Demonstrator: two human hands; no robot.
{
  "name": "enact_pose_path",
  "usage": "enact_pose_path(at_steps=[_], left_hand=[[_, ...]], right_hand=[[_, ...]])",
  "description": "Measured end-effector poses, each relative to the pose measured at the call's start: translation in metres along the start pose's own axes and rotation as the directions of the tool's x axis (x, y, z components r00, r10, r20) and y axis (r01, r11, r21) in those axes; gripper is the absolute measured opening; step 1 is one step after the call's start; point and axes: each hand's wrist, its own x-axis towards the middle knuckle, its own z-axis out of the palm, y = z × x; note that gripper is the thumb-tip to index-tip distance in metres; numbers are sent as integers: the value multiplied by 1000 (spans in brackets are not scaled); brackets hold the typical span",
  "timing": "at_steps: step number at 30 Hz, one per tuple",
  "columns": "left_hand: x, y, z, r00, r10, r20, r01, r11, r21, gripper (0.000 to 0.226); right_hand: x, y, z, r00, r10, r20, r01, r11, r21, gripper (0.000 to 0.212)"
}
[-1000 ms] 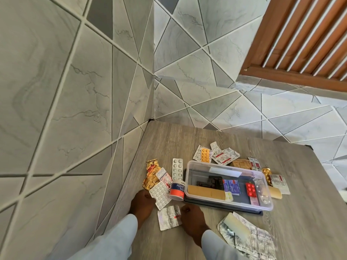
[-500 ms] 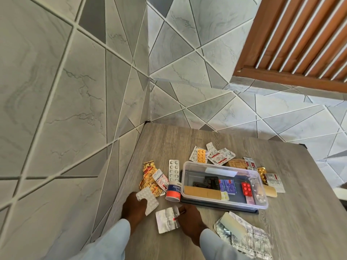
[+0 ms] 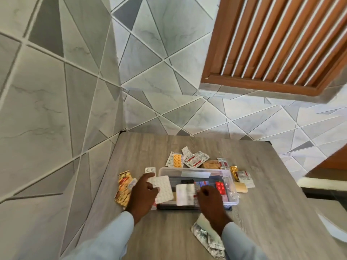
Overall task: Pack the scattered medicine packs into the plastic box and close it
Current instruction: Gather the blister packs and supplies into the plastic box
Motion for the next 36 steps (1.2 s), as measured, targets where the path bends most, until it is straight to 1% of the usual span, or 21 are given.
enact_pose_path(at_steps=[1, 3, 5, 6, 8, 11, 13, 16, 19, 21, 23, 25, 28, 31, 34, 36], left_hand=[[2, 7, 18, 998, 30, 46, -32, 998, 45, 43], [5, 20, 50, 988, 63, 138, -72, 995, 62, 40], [10, 34, 82, 979, 48, 201, -58, 997, 48, 41], [14, 39, 97, 975, 30, 220, -40, 998, 43, 42], [22, 46, 120, 973, -11, 229, -3, 998, 61, 43], [39, 47, 152, 979, -102, 174, 65, 976, 207, 42], [41, 51, 165, 980, -132, 151, 87, 957, 276, 40], [47, 51, 185, 976, -160, 145, 94, 920, 381, 38], [47, 47, 193, 978, -160, 131, 95, 910, 403, 39], [46, 48, 196, 978, -167, 125, 101, 903, 418, 38], [45, 51, 197, 981, -149, 122, 79, 889, 451, 36], [42, 50, 194, 985, -127, 116, 50, 855, 517, 34], [40, 50, 188, 993, -77, 94, 4, 793, 609, 35], [37, 54, 178, 994, 23, 108, -87, 772, 630, 34], [31, 52, 167, 983, 53, 174, -145, 810, 569, 27], [26, 46, 153, 972, 100, 214, -201, 827, 526, 22]], right_hand=[[10, 8, -18, 997, 34, -63, -35, 999, -11, 29], [27, 23, -49, 980, 109, -164, -112, 994, -9, 15], [44, 38, -77, 957, 159, -244, -167, 986, -13, 10], [53, 45, -86, 951, 168, -258, -180, 983, -22, 11], [64, 52, -93, 957, 182, -226, -197, 979, -46, 17], [81, 60, -94, 980, 144, -140, -158, 983, -98, 25], [87, 63, -87, 993, 113, -45, -117, 985, -123, 25], [98, 74, -85, 993, 58, 105, -29, 967, -252, 25], [104, 81, -87, 984, 8, 178, 60, 925, -375, 27], [109, 84, -88, 978, -38, 205, 126, 892, -435, 26], [110, 87, -88, 970, -90, 227, 195, 845, -497, 28], [110, 89, -88, 959, -153, 241, 263, 800, -540, 30], [109, 91, -91, 942, -249, 226, 334, 766, -549, 38], [102, 90, -94, 941, -268, 209, 339, 789, -512, 39], [87, 86, -92, 939, -284, 192, 341, 835, -432, 35], [67, 84, -84, 931, -314, 186, 363, 852, -376, 32]])
